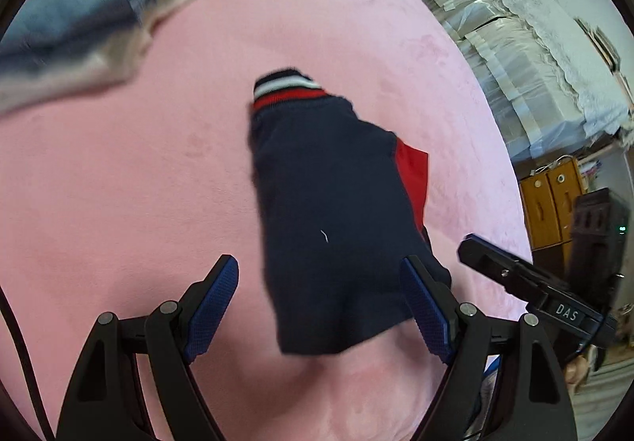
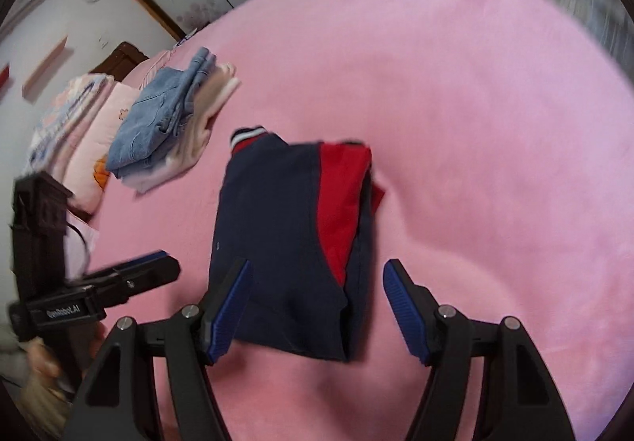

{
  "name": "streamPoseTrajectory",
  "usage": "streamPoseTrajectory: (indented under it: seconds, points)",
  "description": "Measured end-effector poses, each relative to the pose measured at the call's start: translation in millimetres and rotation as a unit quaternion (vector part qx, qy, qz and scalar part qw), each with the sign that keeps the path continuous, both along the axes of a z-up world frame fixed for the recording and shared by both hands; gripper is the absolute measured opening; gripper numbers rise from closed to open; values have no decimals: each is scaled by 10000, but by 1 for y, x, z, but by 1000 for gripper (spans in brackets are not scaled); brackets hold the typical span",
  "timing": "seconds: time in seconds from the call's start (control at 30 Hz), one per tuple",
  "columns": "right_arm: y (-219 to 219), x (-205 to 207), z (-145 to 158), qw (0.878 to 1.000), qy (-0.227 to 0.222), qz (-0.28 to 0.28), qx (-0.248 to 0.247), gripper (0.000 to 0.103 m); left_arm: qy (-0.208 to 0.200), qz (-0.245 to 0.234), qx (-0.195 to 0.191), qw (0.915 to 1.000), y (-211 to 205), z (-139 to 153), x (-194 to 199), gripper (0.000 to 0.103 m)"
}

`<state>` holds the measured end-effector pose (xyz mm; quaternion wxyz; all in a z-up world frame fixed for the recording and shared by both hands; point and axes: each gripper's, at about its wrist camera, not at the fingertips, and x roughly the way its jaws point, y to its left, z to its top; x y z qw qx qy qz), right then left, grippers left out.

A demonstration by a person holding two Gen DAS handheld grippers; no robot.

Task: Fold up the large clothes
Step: 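Grasp the navy bundle with the right tool while the left tool supports it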

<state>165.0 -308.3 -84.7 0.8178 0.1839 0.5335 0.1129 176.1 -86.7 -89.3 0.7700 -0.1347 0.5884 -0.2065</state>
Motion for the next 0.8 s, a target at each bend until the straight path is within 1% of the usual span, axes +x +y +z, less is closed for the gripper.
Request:
streamPoseTrajectory:
  seconds: [0.07, 0.13, 0.23, 0.27, 0.33, 0.43, 0.5, 0.53, 0.57, 0.6, 0.63, 0.67, 0.7, 0.8]
  points:
    - [-4, 9, -19, 9993, 220, -85, 285, 69, 126, -13, -69, 9999, -3, -14, 8, 82]
    - [-9, 16, -36, 9970, 424, -153, 631, 69, 254, 3, -48, 9997, -6, -26, 12, 82]
    - [-13, 23, -59, 9926, 708, -239, 953, 69, 496, -27, -100, 9987, -10, -47, 18, 82]
    - [-14, 25, -63, 9916, 754, -238, 1024, 69, 586, -33, -198, 9981, -11, -54, 19, 83]
    - [-13, 27, -75, 9880, 867, -220, 1259, 69, 670, -28, -296, 9973, -9, -64, 22, 89]
    - [-11, 30, -89, 9817, 908, -167, 1663, 69, 761, -2, -448, 9961, -8, -74, 24, 95]
    - [-7, 32, -94, 9783, 882, -119, 1872, 67, 777, 11, -526, 9956, -9, -79, 25, 96]
    - [-5, 32, -96, 9771, 858, -116, 1944, 65, 765, 6, -540, 9956, -10, -81, 26, 96]
    - [-2, 33, -99, 9755, 809, -105, 2041, 55, 725, -17, -521, 9960, -12, -82, 26, 96]
    - [1, 34, -100, 9735, 783, -81, 2146, 51, 690, -27, -494, 9964, -12, -83, 26, 96]
    - [3, 33, -100, 9728, 758, -97, 2185, 50, 645, -43, -474, 9968, -13, -83, 25, 96]
    - [3, 32, -100, 9734, 724, -111, 2171, 47, 558, -81, -411, 9976, -15, -82, 24, 96]
    - [5, 30, -97, 9749, 633, -115, 2130, 43, 479, -118, -363, 9981, -16, -80, 20, 94]
    - [4, 25, -92, 9769, 500, -165, 2070, 34, 238, -291, -368, 9986, -25, -67, 16, 70]
